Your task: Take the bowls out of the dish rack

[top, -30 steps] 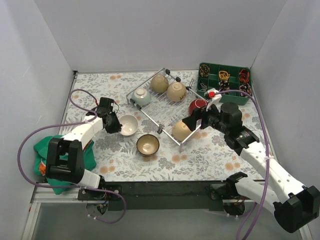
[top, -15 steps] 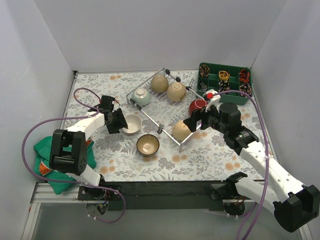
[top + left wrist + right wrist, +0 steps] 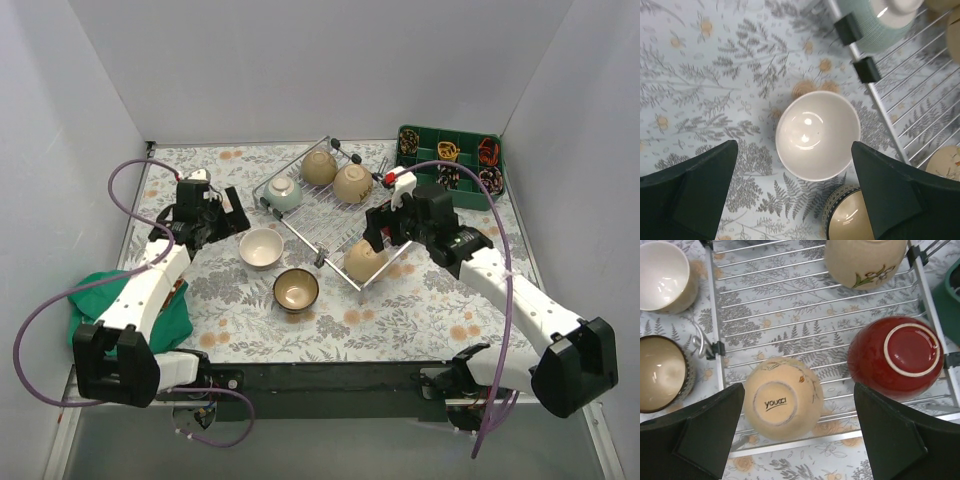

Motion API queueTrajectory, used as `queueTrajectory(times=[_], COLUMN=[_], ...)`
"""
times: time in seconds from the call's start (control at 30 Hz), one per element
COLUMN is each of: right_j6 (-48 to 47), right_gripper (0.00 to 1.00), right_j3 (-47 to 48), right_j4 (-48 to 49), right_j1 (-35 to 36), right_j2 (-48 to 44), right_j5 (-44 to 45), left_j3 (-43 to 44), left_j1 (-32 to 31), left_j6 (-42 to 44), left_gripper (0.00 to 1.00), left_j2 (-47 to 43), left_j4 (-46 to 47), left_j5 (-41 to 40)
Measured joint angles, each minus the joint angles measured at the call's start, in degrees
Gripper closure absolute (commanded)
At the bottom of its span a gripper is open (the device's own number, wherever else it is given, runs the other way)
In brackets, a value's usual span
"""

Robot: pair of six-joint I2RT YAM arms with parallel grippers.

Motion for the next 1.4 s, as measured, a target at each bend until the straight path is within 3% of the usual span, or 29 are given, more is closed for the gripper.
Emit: queueTrajectory(times=[0.27, 0.67, 1.0, 1.4], right_j6=[-8.11, -25.4, -35.34, -40.96], right_gripper=[0.01, 0.01, 0.01, 0.01], right_j3=[11.02, 28.06, 36.46, 43.17], right_j4=[-1.51, -1.68, -0.39, 3.45], right_j1=[1.6, 6.16, 8.57, 10.58], right_j2=[11.47, 32.37, 46.31, 56.83], right_j5=[8.44, 20.31, 27.02, 34.47], left_j3=[-2.91, -6.78, -9.79, -9.88], left_j1=[0.0, 0.09, -0.35, -0.66], left_j6=[4.83, 12.07, 14.08, 14.88], left_gripper=[0.02, 0.02, 0.02, 0.02], left_j2=[-10.95, -12.28, -13.81, -13.84], left_j4=[11.78, 26.71, 27.65, 28.68], left_j5=[-4.81, -10.73, -15.34, -17.0])
